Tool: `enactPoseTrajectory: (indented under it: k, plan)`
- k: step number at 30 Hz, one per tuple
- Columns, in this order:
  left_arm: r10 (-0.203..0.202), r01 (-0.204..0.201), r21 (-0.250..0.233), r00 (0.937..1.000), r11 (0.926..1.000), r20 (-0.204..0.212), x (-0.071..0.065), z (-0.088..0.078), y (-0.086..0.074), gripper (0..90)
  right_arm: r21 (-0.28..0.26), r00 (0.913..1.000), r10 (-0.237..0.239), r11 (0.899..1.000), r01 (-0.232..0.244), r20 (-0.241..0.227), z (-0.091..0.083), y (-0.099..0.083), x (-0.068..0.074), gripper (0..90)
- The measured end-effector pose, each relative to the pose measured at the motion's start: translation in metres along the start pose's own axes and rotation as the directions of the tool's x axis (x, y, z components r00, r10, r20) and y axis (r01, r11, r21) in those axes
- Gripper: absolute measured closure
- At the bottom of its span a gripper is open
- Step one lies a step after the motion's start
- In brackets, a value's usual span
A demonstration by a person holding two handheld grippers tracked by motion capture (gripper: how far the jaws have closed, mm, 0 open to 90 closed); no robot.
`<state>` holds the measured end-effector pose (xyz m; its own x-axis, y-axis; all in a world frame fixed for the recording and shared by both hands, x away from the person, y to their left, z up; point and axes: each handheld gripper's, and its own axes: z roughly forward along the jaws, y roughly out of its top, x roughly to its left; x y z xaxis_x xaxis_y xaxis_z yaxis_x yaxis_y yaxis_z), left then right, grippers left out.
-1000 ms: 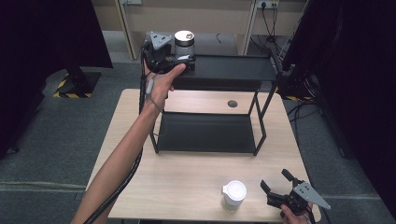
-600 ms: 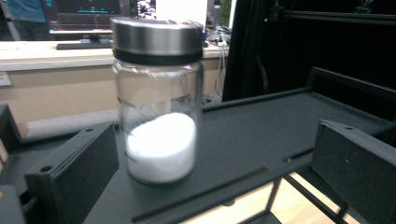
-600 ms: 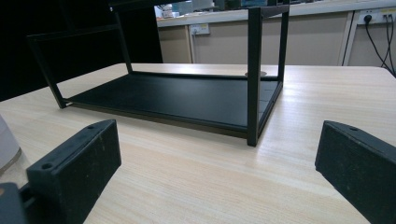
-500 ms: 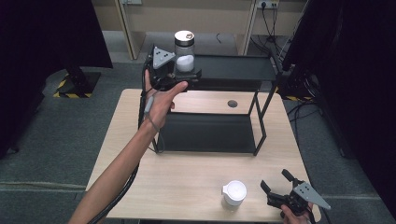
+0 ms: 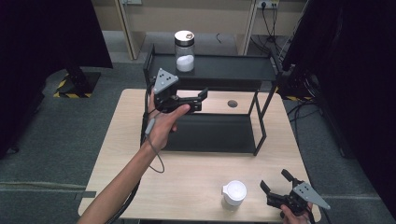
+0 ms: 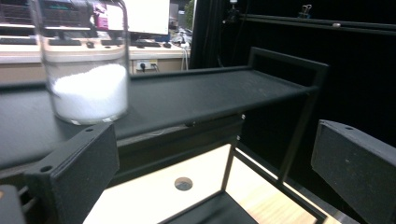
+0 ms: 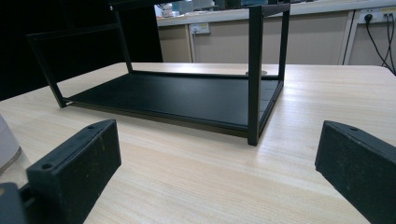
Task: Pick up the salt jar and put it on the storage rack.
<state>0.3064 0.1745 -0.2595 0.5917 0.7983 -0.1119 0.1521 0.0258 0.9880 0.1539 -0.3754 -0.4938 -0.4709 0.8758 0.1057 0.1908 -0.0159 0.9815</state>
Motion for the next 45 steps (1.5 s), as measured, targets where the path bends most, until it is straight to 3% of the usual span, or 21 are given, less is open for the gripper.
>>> enactPoseTrajectory:
  k: [8,13,16,22,45]
  plan:
    - [-0.021,0.021,0.013,0.9989,0.9997,0.042,-0.001,-0.005,-0.023,0.2,0.002,1.0000,0.000,1.000,0.000,0.000,0.000,0.000,0.000,0.3]
    - [-0.016,0.015,0.020,0.9989,0.9997,0.044,-0.001,-0.007,-0.037,0.2,0.002,1.0000,-0.001,1.000,0.001,-0.002,0.000,0.000,0.000,0.3]
    - [-0.044,0.043,0.016,0.9976,0.9989,0.054,0.002,-0.009,-0.047,0.2,0.003,1.0000,0.000,1.000,0.000,-0.001,0.000,0.000,0.000,0.3]
    - [-0.060,0.059,0.028,0.9964,0.9979,0.060,0.005,-0.011,-0.061,0.2,0.004,1.0000,-0.001,1.000,0.001,-0.001,0.000,0.000,0.000,0.3]
    - [0.001,-0.005,0.051,0.9976,0.9987,0.069,-0.009,-0.025,-0.114,0.2,0.002,1.0000,-0.003,1.000,0.003,-0.003,0.000,0.000,0.000,0.2]
